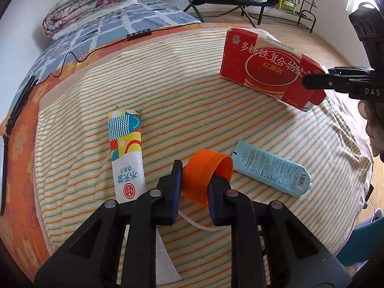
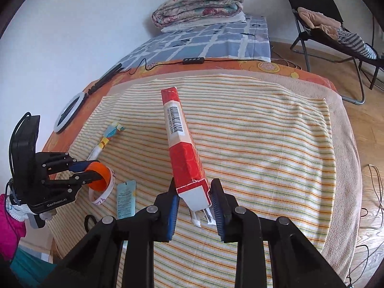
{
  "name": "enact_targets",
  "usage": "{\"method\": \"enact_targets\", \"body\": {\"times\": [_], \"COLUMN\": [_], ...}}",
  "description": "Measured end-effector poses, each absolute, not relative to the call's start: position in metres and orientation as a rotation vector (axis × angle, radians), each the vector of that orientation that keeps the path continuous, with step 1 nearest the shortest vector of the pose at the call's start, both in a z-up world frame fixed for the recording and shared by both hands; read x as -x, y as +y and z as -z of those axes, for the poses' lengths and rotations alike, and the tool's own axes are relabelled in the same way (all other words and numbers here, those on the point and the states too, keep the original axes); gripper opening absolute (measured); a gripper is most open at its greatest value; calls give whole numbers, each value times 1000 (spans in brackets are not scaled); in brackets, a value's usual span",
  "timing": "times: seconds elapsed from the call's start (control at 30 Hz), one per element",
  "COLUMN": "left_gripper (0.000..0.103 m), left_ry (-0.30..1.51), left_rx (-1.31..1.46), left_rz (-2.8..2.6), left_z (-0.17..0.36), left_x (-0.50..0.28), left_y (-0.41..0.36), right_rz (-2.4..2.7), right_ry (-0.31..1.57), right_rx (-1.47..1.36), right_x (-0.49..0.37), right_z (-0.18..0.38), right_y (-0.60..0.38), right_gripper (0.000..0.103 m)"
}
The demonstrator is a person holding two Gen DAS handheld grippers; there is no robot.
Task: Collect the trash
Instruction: 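Grasp the red box end with the right gripper while the left gripper grasps the orange cap, then carry the red box and orange cap over the blue basket with both grippers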
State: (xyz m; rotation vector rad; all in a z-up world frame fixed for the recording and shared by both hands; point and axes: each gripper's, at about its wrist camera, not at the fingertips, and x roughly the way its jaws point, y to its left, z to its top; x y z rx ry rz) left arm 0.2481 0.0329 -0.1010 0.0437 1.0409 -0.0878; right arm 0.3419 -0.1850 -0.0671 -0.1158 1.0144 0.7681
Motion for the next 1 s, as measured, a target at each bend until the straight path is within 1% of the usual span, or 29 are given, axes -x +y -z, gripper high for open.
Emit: {"method": "enact_targets", "body": {"times": [0.17, 0.33, 0.4, 0.73, 1.0], "left_gripper": [18, 18, 18, 18, 18], "left_ry": [1032, 1009, 998, 965, 937], "left_rx": [-41, -25, -17, -40, -42], "left_rz": [85, 68, 64, 72, 76], "left_z": [97, 88, 83, 54, 26], "left_x": [-245, -239, -236, -207, -163], "left_y": [32, 34, 36, 25, 11], "right_rz": [-746, -727, -723, -719, -757], "right_ry": [981, 947, 929, 887, 867], "right_rx": [133, 162, 156, 108, 105], "right_x": [-344, -337, -332, -302, -251], "right_z": [65, 60, 55, 20, -10], "right_y": [-175, -167, -168, -185, -198], "right_gripper": [27, 20, 19, 18, 18]}}
